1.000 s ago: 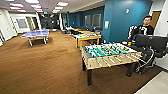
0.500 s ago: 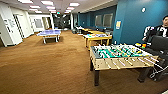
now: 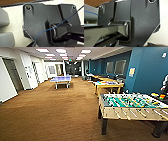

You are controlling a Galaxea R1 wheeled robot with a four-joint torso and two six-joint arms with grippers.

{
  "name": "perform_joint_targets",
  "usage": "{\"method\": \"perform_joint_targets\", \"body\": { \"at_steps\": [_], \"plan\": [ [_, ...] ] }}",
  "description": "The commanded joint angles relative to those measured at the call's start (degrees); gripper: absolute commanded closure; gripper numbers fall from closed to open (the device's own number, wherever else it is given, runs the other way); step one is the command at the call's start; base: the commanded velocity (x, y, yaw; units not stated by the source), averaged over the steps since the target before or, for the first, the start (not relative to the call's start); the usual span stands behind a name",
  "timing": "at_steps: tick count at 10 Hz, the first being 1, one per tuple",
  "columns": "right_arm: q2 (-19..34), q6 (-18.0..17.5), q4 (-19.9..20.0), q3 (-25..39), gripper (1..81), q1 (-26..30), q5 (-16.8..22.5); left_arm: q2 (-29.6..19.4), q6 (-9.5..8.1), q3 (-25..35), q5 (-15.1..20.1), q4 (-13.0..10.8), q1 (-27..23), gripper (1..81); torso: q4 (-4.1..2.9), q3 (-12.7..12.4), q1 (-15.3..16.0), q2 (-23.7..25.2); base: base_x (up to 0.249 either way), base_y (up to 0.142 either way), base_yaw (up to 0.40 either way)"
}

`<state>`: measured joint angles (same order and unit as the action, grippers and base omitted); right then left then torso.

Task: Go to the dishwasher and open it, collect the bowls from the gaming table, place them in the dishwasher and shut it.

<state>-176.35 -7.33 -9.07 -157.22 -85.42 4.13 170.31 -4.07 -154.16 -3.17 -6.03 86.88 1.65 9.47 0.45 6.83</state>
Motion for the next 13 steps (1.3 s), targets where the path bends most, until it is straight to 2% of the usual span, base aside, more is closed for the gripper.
{"method": "perform_joint_targets", "body": {
  "at_steps": [1, 3, 6, 8, 13],
  "plan": [
    [-0.2, 0.2, -0.5, 0.3, 1.0, 2.8, 3.2, -0.2, 0.55, -0.2, 3.1, -0.6, -2.2, 1.0, 0.0, 0.0, 0.0, 0.0, 0.0, 0.0, 0.276],
    [-0.2, 0.2, -0.5, 0.3, 1.0, 2.8, 3.2, -0.3, 0.38, -0.4, 3.0, 0.0, -2.2, 1.0, 0.0, 0.0, 0.0, 0.0, 0.0, 0.0, 0.159],
    [-0.1, 0.1, -0.5, 0.3, 1.0, 2.7, 3.2, -0.2, 0.29, -0.4, 3.0, 0.3, -2.2, 1.0, 0.0, 0.0, 0.0, 0.0, 0.0, 0.0, -0.087],
    [-0.2, 0.1, -0.4, 0.3, 1.0, 2.7, 3.2, -0.2, 0.2, -0.4, 3.0, 0.3, -2.2, 1.0, 0.0, 0.0, 0.0, 0.0, 0.0, -0.194, 0.0],
    [-0.2, 0.1, -0.4, 0.3, 1.0, 2.7, 3.2, 0.1, 0.2, -0.4, 3.1, 0.2, -2.4, 1.0, 0.0, 0.0, 0.0, 0.0, 0.0, 0.0, 0.0]
  ]
}}
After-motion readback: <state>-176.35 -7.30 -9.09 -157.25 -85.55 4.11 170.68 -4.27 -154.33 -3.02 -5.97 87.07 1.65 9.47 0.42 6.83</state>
